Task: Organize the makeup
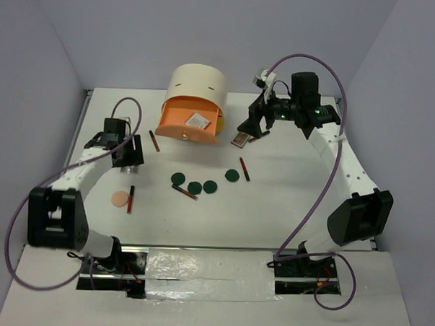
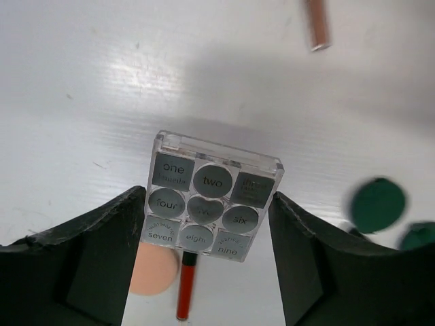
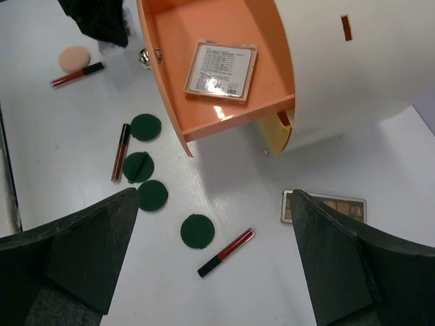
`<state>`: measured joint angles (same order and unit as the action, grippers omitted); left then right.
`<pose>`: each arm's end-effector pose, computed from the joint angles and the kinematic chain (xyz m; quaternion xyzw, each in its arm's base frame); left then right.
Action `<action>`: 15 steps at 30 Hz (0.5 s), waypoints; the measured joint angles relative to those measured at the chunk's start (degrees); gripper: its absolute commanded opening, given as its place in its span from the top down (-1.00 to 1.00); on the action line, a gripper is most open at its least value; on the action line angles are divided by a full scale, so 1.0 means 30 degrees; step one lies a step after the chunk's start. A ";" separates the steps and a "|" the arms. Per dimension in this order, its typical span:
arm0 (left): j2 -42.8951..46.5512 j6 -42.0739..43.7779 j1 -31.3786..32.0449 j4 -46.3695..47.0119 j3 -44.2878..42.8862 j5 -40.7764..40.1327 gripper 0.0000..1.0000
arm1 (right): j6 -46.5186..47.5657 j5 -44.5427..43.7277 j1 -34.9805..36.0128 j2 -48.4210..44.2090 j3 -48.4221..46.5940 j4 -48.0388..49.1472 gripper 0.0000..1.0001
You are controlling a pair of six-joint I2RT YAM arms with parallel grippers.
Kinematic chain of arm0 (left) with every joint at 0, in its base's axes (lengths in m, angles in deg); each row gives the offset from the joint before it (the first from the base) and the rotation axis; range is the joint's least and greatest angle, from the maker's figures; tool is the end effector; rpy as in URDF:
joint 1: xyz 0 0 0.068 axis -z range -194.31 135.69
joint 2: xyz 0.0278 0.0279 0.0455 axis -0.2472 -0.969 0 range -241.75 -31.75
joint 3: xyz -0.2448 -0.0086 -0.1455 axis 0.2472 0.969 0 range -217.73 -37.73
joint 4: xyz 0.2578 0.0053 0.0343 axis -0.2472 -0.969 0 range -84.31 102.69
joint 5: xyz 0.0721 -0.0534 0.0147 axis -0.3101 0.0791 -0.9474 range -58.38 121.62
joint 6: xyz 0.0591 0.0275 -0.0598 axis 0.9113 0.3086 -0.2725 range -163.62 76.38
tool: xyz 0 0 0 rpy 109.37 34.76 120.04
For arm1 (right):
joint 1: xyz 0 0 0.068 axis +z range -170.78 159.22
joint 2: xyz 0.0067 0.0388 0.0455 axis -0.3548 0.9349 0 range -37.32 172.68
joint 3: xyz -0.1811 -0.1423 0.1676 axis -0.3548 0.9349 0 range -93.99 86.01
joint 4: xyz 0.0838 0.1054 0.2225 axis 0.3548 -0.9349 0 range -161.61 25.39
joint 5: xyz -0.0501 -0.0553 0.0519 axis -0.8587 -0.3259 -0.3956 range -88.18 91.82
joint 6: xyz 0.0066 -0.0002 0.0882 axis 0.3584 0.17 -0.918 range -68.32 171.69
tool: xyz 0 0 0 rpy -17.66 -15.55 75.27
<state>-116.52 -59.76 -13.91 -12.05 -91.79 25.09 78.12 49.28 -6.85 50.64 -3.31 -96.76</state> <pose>0.3212 0.0067 0.1907 -0.1473 0.9420 0.0112 0.3013 0.3369 0.1432 0.3904 -0.4612 0.6785 0.2985 0.4877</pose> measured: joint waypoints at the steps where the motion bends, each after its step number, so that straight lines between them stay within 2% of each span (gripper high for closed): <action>1: 0.1013 -0.0197 0.0000 0.0058 0.0007 0.0219 0.49 | 0.0007 0.0000 -0.0058 -0.0058 0.0117 0.0000 -0.99; 6: 0.6368 -0.1209 0.0000 0.0466 -0.0393 0.1413 0.49 | 0.0189 -0.0036 -0.0503 -0.0466 0.0933 -0.0131 -0.98; 10: 0.7956 -0.2149 0.0000 0.1020 -0.1843 0.2871 0.50 | 0.0430 -0.0073 -0.0845 -0.0576 0.1348 -0.0291 -0.90; 13: 0.7766 -0.2922 0.0000 0.1727 -0.3111 0.4146 0.50 | 0.0583 -0.0080 -0.0962 -0.0590 0.1515 -0.0466 -0.55; 14: 0.7563 -0.3242 0.0007 0.1982 -0.3504 0.4503 0.50 | 0.0605 -0.0051 -0.0984 -0.0590 0.1515 -0.0554 -0.30; 15: 0.7286 -0.3453 0.0029 0.2193 -0.3905 0.4838 0.50 | 0.0670 -0.0015 -0.0984 -0.0590 0.1515 -0.0612 -0.19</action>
<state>-94.67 -70.12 -13.82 -5.47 -103.51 39.60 80.13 49.24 -9.80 48.87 1.24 -98.59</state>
